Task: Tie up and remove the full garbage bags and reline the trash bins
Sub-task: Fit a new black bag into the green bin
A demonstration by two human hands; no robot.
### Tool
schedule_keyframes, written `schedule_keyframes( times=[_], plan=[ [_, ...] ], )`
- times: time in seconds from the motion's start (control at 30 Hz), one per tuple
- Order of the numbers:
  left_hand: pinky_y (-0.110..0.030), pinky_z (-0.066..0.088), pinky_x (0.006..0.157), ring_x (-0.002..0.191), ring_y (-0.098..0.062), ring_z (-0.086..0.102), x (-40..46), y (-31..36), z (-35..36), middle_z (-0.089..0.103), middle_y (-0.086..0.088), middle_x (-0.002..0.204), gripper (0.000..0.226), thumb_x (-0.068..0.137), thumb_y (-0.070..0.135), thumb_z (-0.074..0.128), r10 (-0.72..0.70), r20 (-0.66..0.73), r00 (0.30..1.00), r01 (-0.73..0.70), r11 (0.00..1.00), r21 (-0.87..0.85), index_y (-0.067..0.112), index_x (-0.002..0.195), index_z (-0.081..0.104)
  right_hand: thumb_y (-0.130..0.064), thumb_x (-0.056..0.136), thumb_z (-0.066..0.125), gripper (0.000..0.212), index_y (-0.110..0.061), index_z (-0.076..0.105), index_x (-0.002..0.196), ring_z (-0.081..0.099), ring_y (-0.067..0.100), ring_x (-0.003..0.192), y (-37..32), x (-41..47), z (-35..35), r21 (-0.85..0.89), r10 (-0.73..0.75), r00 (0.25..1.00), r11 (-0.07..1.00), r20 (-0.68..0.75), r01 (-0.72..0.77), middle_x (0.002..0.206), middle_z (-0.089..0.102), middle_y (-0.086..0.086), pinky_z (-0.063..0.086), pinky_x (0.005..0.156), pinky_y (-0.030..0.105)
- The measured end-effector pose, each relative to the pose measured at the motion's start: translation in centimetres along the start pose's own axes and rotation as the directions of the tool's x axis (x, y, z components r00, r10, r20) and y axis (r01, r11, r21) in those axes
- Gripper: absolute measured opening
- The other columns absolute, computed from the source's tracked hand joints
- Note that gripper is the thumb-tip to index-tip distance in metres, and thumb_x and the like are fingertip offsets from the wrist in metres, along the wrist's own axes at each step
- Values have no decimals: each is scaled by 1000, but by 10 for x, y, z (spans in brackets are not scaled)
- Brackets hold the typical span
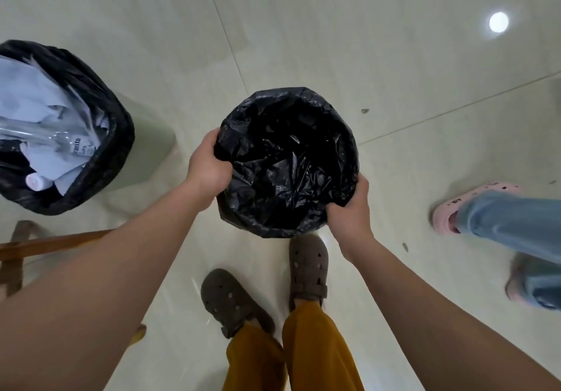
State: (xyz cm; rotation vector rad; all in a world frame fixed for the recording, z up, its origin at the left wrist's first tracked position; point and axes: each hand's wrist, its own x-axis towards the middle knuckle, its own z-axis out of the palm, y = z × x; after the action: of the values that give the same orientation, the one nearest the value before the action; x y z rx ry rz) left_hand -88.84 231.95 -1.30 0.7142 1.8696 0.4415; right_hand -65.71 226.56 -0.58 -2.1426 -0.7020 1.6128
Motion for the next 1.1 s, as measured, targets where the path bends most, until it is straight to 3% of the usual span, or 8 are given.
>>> schedule_keyframes(
  times=[0.1, 0.23, 0.37, 0.5, 0.63, 0.8, 0.97, 1.1],
  plan=[
    [-27, 51, 67, 98, -11, 61, -1, 2, 5, 61, 19, 103, 63, 81, -6, 52, -68, 53, 996, 73, 993, -96, 38, 125, 51, 3, 80, 47, 70, -35, 32, 136, 57, 10, 103, -7, 13, -12, -22, -45, 999, 999, -21, 45, 110, 56, -12, 52, 83, 31],
    [-32, 55, 69, 96, -14, 61, -1, 15, 16, 60, 22, 100, 68, 82, -13, 51, -50, 60, 997, 60, 984, -167, 37, 128, 50, 5, 80, 47, 68, -35, 37, 133, 57, 4, 97, -31, 34, -30, -44, -110, 992, 993, -57, 108, 105, 57, -15, 51, 75, 25],
    [-36, 55, 88, 109, -15, 59, 17, 47, 29, 58, 13, 117, 72, 86, -9, 50, 31, 11, 999, -28, 985, -169, 34, 142, 38, 6, 79, 45, 69, -32, 39, 136, 57, -1, 96, -67, 64, -43, -50, -178, 977, 984, -116, 173, 105, 57, -18, 52, 81, 25],
    [-33, 50, 97, 108, -11, 60, 33, 75, 38, 48, 8, 136, 68, 90, -7, 47, 134, -18, 991, -135, 984, -119, 29, 146, 31, 5, 87, 45, 70, -35, 34, 144, 58, 7, 107, -94, 85, -45, -47, -236, 952, 972, -193, 232, 125, 56, -9, 49, 92, 25],
    [-41, 49, 100, 108, -19, 61, 32, 84, 44, 47, 17, 119, 65, 88, -2, 56, 215, -32, 976, -215, 977, 5, 26, 143, 36, -7, 92, 58, 73, -33, 22, 150, 49, 14, 126, -94, 80, -35, -82, -261, 934, 965, -244, 249, 144, 46, -5, 41, 109, 36],
    [-44, 46, 104, 117, -29, 56, 28, 80, 47, 51, 12, 123, 67, 88, -4, 54, 230, -17, 973, -229, 973, 25, 29, 143, 35, 0, 88, 58, 87, -41, 13, 150, 47, 2, 112, -79, 70, -24, -18, -231, 950, 972, -210, 233, 121, 43, -29, 45, 104, 31],
    [-44, 41, 108, 125, -35, 52, 39, 82, 47, 49, 9, 140, 68, 90, 0, 53, 267, 46, 963, -268, 963, 13, 29, 148, 30, 1, 92, 49, 77, -38, 20, 150, 47, 10, 130, -87, 82, -26, -27, -329, 907, 942, -261, 334, 148, 40, -12, 41, 111, 37],
    [-43, 39, 110, 131, -25, 47, 38, 83, 54, 40, 2, 148, 70, 93, 4, 53, 282, 42, 959, -282, 959, -2, 24, 152, 21, -2, 95, 49, 69, -28, 21, 152, 32, 10, 141, -93, 80, -24, -135, -379, 874, 925, -305, 354, 154, 33, -6, 28, 118, 34]
  ],
)
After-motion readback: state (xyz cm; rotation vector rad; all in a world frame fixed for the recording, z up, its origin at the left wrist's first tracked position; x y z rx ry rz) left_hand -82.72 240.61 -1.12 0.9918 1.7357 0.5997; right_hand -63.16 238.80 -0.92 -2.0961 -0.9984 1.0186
